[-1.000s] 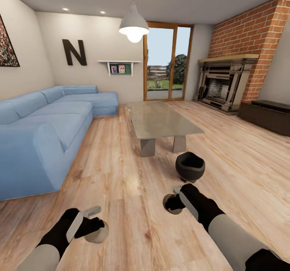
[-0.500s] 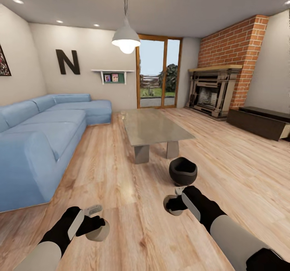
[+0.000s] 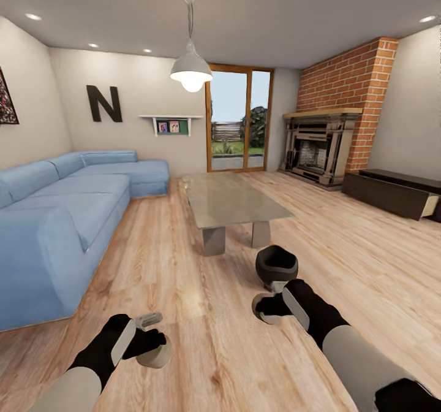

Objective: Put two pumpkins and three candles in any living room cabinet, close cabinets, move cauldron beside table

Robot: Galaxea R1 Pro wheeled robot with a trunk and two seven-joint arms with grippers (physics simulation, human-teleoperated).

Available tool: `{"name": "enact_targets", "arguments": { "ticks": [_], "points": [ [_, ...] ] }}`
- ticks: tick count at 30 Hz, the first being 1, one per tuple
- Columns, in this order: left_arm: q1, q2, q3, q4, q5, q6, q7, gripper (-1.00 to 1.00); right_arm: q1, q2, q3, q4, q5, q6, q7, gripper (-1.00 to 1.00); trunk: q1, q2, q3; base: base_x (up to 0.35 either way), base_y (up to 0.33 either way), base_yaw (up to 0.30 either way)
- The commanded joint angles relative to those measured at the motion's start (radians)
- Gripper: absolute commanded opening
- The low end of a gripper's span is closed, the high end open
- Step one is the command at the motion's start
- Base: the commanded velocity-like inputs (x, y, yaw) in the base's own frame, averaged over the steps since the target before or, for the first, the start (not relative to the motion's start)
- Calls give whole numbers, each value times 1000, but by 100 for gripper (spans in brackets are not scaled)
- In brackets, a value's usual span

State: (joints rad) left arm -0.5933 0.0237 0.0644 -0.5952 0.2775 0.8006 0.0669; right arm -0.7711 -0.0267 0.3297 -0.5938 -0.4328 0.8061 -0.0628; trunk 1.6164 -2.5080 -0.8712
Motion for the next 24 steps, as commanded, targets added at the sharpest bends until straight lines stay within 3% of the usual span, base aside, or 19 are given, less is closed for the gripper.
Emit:
{"name": "enact_targets", "arguments": {
  "ticks": [1,5,19,24],
  "points": [
    [0,-6,1,-1,1,5,6,-100,0,-1,-37,-1,-16,9,-10,-100,-1,0,1,0,0,0],
    [0,-14,2,-1,-4,5,7,-100,0,-1,-64,-1,-16,29,-11,-100,-2,1,10,0,0,0],
    [0,-16,0,-1,-4,5,5,-100,0,-1,-72,-1,-14,33,-11,-100,-9,4,42,0,0,0],
    [0,-16,1,-1,-4,5,5,-100,0,-1,-72,-1,-15,33,-11,-100,-9,4,33,0,0,0]
  ]
}}
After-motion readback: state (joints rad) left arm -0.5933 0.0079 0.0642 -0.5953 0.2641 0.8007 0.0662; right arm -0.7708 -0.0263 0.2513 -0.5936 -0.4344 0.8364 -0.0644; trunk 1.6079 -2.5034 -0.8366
